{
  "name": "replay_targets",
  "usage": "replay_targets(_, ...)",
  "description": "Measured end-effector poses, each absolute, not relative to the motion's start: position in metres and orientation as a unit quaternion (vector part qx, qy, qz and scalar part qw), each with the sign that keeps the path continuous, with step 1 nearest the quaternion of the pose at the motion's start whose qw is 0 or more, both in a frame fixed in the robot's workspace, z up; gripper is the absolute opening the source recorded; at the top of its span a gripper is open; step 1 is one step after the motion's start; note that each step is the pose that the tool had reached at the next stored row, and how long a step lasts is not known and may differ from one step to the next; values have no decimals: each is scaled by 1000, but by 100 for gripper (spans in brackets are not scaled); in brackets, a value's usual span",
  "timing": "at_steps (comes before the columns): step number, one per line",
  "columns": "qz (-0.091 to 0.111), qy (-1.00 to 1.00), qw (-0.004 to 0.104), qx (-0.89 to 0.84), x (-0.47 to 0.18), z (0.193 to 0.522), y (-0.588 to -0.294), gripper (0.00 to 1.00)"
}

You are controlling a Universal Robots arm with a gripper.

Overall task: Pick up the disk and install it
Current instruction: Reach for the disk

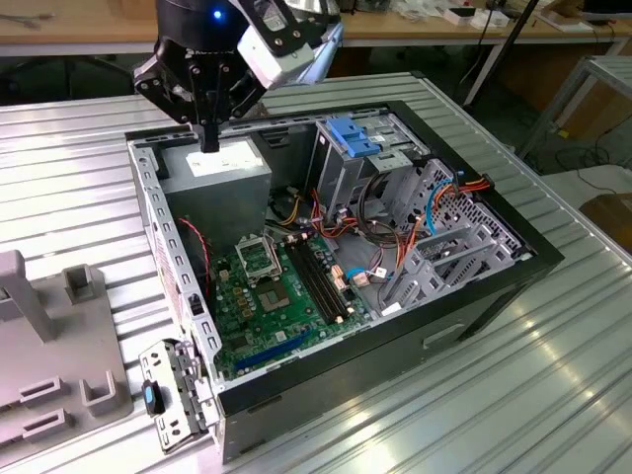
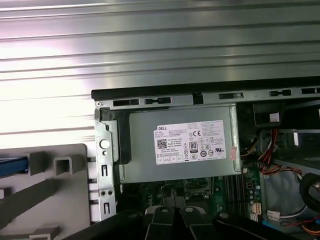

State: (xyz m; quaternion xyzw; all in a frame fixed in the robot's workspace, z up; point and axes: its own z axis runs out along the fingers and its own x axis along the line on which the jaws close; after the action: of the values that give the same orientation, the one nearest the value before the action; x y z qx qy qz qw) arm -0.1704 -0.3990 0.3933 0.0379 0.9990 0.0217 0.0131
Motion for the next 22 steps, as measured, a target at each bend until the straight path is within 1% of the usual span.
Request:
replay_targets(7,22,999,13,38,-219,393,-398,11)
replay_targets(17,22,999,13,38,-251,393,-397,11)
replay_targets(22,22,999,13,38,-272,393,-388,11)
